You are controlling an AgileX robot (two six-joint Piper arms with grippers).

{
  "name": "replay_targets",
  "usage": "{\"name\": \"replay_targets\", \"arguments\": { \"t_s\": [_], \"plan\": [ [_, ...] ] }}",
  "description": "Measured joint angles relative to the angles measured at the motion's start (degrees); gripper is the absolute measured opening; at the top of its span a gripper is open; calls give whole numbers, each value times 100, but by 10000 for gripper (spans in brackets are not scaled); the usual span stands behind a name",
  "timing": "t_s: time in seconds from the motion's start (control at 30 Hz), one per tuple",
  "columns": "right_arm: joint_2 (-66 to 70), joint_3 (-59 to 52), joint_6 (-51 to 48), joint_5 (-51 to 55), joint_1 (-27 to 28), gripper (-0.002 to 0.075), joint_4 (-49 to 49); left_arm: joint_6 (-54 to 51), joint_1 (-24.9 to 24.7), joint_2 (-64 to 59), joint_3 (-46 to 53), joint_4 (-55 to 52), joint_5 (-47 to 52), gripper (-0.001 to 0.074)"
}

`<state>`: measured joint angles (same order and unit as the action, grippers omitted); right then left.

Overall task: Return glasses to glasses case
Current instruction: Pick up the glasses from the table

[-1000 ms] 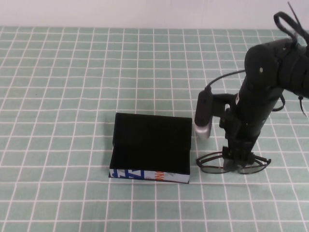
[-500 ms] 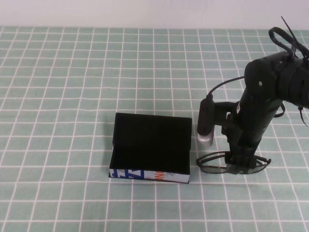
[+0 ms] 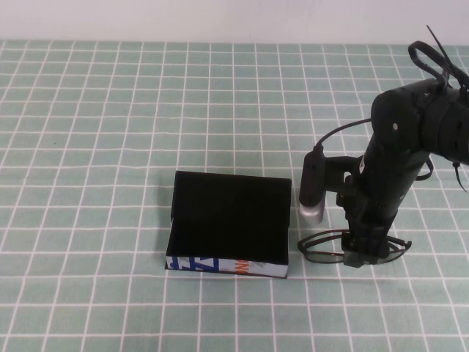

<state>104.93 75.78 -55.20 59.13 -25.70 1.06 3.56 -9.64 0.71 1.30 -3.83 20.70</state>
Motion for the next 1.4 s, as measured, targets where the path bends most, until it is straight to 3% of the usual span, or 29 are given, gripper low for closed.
{"name": "replay_targets", "arguments": {
  "t_s": [0.6, 0.7, 0.93, 1.4],
  "plan": [
    [330, -13, 0, -106, 0, 567, 66, 0, 0, 0, 0, 0, 0, -2],
    [362, -13, 0, -121, 0, 524, 79, 0, 0, 0, 0, 0, 0, -2],
    [369, -13, 0, -106, 0, 311, 171, 0, 0, 0, 0, 0, 0, -2],
    [285, -13, 0, -93, 0, 281, 236, 0, 0, 0, 0, 0, 0, -2]
  ]
}}
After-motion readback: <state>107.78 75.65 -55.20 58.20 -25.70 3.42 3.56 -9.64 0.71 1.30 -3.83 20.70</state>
